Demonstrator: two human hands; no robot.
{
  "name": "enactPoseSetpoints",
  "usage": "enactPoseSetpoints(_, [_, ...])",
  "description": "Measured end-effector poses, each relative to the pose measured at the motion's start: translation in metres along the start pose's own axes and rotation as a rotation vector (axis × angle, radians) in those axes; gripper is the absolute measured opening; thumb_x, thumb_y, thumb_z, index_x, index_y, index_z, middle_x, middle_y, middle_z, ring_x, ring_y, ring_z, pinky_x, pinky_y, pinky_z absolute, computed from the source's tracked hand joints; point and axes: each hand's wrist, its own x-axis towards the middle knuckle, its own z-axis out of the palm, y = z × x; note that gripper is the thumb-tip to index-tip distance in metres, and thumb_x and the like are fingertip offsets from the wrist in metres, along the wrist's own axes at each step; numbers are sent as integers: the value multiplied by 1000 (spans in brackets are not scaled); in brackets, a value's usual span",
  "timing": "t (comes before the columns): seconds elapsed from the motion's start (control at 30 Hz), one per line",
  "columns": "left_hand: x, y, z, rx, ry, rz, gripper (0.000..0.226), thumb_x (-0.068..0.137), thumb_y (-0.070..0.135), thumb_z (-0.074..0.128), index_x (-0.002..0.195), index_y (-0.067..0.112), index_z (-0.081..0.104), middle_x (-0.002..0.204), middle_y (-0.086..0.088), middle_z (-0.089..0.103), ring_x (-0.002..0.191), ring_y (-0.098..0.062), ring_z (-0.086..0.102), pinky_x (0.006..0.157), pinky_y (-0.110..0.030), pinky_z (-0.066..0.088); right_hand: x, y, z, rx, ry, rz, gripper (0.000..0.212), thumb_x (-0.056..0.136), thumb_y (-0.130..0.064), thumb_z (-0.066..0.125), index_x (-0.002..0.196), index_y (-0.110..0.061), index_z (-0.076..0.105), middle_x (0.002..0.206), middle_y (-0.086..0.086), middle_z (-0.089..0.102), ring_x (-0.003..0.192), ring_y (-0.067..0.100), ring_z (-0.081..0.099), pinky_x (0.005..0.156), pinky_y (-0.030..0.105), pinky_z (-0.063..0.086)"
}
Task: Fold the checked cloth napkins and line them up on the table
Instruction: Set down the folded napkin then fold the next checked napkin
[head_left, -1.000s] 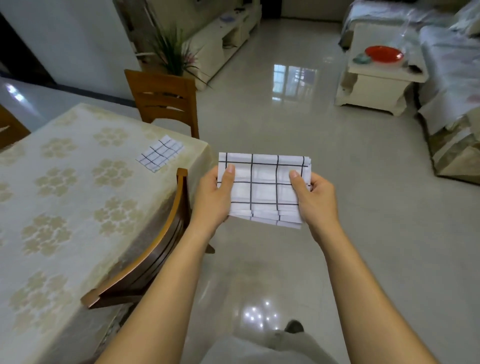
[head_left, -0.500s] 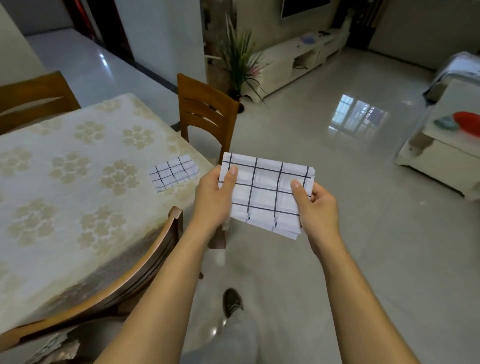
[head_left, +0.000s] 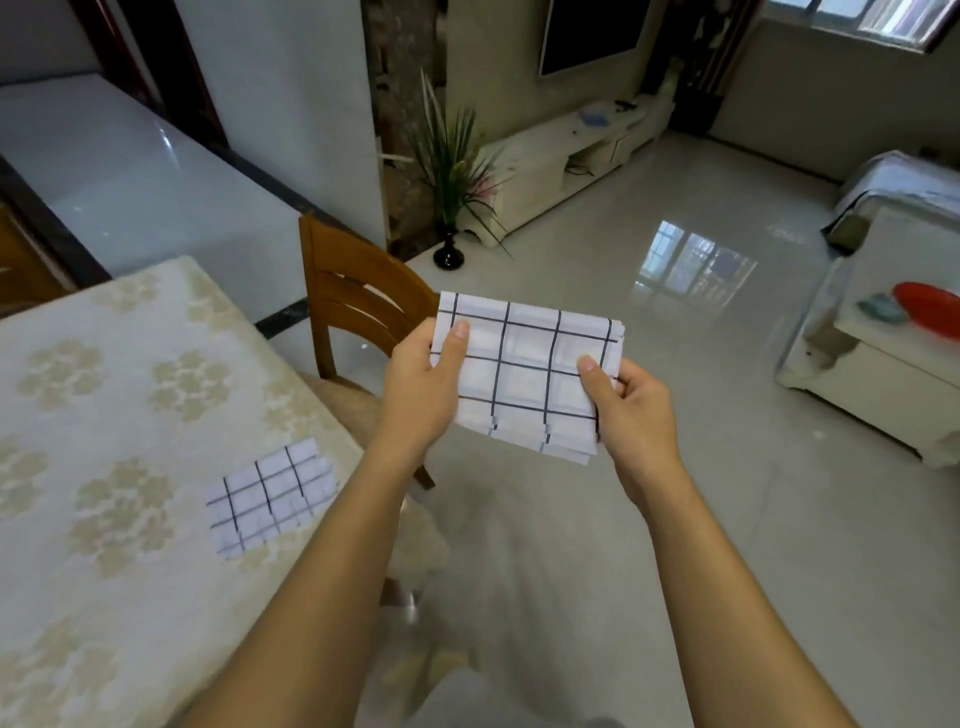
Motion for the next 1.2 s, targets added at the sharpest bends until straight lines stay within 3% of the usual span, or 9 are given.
enactPoseSetpoints(0.1, [39,-13,-1,36,47,-24,26,108,41,42,122,32,61,106,17,67,97,8,62,71,-6,48,53,4,23,-30,-44,-20,19,98,-33,65,94,-16,74,95,21,73,78,21,70,76,48,60])
enactPoseSetpoints(0.2, [78,-22,-3,83,148,-52,23,107,43,41,119,36,58,104,21,65,94,13,61,71,-5,48,106,6,51,-36,-137,-30,16,99,-32,63,102,-20,74,93,5,77,87,19,75,77,42,63])
enactPoseSetpoints(0.37, [140,-41,-8,144,381,-80,27,107,43,45,113,28,67,103,10,72,95,-3,68,84,-26,55,196,10,102,-24,-383,-62,17,99,-30,63,108,-19,73,96,-3,78,88,14,75,76,32,62])
enactPoseSetpoints(0.63, [213,-24,-8,230,715,-122,22,106,39,48,107,28,67,98,12,72,90,3,67,73,-11,52,321,-27,174,-71,-775,-131,12,100,-31,62,109,-30,70,101,-9,76,93,8,73,80,31,62])
enactPoseSetpoints(0.77, [215,-29,-22,282,831,-157,17,107,33,48,98,29,63,90,15,67,82,8,63,67,-6,43,337,-31,217,-97,-956,-151,12,100,-29,61,109,-32,69,101,-9,76,94,8,73,78,29,62])
enactPoseSetpoints(0.9, [215,-53,-58,290,1013,-228,31,106,35,49,83,15,57,76,-2,61,64,-2,52,56,-14,38,335,-30,274,-127,-1160,-176,13,101,-24,61,103,-32,70,97,-10,78,94,8,73,79,27,60])
enactPoseSetpoints(1.0, [217,-69,-87,266,1151,-261,36,106,34,50,77,13,48,67,1,48,58,-2,42,54,-17,32,329,-33,323,-166,-1290,-200,15,101,-23,60,103,-34,70,99,-9,77,96,8,73,81,28,60])
enactPoseSetpoints(1.1, [217,-92,-114,234,1242,-311,43,106,38,50,85,1,50,73,-16,50,63,-10,44,61,-32,35,324,-34,363,-246,-1406,-257,18,101,-21,60,110,-33,67,102,-15,75,98,1,71,81,20,59])
enactPoseSetpoints(1.2, [212,-100,-139,224,1313,-345,46,106,41,50,83,1,47,70,-8,43,61,-12,39,59,-32,30,318,-29,402,-293,-1489,-269,18,100,-19,62,107,-33,70,101,-11,77,99,6,72,84,26,60])
